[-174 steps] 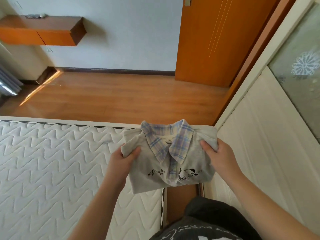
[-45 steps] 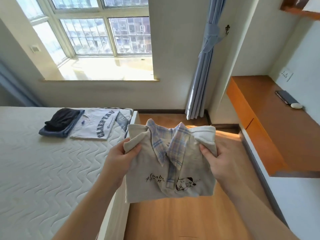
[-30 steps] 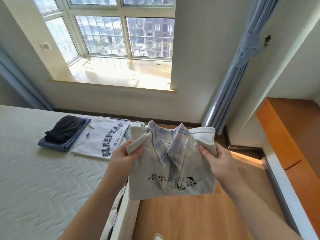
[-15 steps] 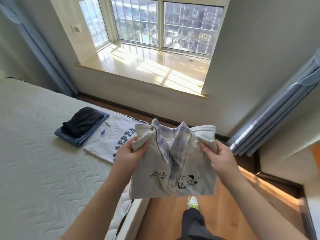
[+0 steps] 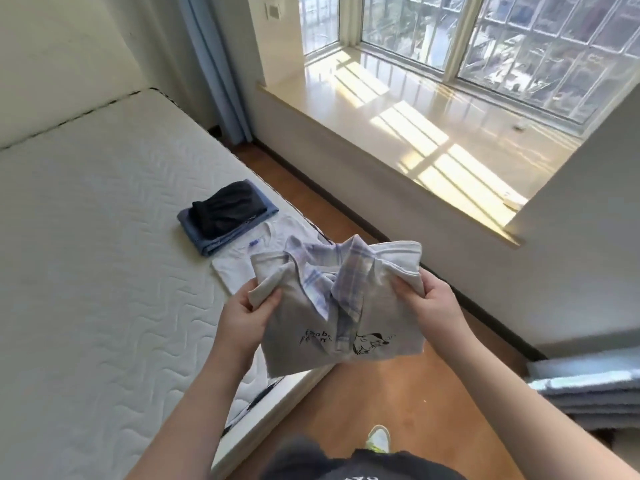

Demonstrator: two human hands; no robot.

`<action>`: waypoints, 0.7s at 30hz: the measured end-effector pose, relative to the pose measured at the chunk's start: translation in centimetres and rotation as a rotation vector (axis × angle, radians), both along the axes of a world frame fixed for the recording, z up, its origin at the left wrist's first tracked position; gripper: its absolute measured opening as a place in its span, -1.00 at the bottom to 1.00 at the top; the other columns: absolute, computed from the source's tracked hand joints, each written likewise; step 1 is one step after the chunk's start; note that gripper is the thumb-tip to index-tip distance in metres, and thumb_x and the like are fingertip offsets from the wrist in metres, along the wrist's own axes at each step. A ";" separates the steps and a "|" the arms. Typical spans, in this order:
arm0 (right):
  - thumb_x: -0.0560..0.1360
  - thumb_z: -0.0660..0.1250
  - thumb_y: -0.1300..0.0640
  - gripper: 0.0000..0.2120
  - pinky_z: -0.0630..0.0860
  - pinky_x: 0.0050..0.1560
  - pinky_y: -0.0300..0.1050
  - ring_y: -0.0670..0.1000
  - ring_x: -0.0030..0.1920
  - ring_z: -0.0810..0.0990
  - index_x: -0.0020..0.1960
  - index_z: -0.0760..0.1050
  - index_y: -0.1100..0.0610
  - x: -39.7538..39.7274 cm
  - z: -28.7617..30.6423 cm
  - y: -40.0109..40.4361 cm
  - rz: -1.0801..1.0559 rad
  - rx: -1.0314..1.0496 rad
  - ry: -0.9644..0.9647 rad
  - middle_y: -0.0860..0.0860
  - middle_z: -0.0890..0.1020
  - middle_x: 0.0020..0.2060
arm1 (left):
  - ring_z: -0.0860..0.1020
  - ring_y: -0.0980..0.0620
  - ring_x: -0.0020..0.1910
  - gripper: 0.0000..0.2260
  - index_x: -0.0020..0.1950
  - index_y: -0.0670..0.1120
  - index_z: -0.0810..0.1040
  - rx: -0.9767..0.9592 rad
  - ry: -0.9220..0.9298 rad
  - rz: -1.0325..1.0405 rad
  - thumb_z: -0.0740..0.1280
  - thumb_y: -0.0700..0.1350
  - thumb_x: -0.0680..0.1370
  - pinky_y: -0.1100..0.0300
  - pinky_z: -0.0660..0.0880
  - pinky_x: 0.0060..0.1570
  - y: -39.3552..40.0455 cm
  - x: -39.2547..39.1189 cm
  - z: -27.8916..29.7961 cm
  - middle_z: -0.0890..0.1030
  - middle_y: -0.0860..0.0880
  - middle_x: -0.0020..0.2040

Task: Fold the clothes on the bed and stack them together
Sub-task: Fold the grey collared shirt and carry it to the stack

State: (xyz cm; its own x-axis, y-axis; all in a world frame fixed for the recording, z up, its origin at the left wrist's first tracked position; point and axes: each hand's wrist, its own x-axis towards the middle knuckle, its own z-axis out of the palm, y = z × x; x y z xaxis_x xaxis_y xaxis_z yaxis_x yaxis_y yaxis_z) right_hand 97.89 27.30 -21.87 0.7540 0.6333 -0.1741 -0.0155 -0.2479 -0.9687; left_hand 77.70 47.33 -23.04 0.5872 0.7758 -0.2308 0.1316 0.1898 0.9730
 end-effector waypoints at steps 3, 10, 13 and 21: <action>0.56 0.36 -0.03 -0.89 0.58 0.11 0.22 0.04 0.03 0.68 0.06 0.63 -0.15 2.2 -0.4 3.1 0.078 -0.014 0.008 -0.08 0.72 -0.05 | 0.66 0.10 -0.09 -0.84 0.02 0.11 0.69 -0.018 0.003 0.131 0.43 -0.15 0.54 0.28 0.58 -0.16 1.3 -0.3 -0.5 0.73 -0.01 -0.06; 0.56 0.37 0.03 -0.92 0.58 0.05 0.26 0.15 -0.03 0.67 -0.02 0.65 -0.07 5.0 -2.2 11.4 0.199 -0.064 -0.023 0.05 0.71 -0.10 | 0.69 0.02 -0.07 -0.83 0.06 0.10 0.68 -0.024 0.047 0.211 0.41 -0.17 0.56 0.20 0.62 -0.16 5.9 -0.3 -2.6 0.73 -0.03 -0.04; 0.56 0.37 0.07 -0.90 0.58 0.07 0.25 0.13 -0.05 0.67 0.00 0.66 -0.05 5.6 -3.2 14.1 0.214 -0.083 -0.007 0.06 0.72 -0.10 | 0.69 -0.01 -0.06 -0.81 0.05 0.13 0.67 -0.020 0.072 0.234 0.41 -0.16 0.56 0.09 0.64 -0.07 7.8 0.2 -3.9 0.73 -0.02 -0.04; 0.56 0.37 0.08 -0.89 0.60 0.08 0.21 0.18 0.03 0.67 0.03 0.66 -0.03 8.8 -5.9 19.4 0.280 -0.163 0.045 0.04 0.73 -0.10 | 0.68 -0.08 -0.01 -0.77 0.02 0.16 0.68 -0.065 0.125 0.263 0.40 -0.20 0.56 0.01 0.61 0.05 11.5 1.7 -7.9 0.72 -0.03 -0.02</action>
State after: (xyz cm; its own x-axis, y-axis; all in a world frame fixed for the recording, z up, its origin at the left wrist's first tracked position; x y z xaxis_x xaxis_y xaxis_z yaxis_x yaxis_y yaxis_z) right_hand 106.66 46.69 -27.74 0.5442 0.7758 -0.3193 0.0334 -0.4004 -0.9157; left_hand 79.40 58.86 -30.89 0.3314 0.8788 -0.3432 0.1878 0.2951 0.9368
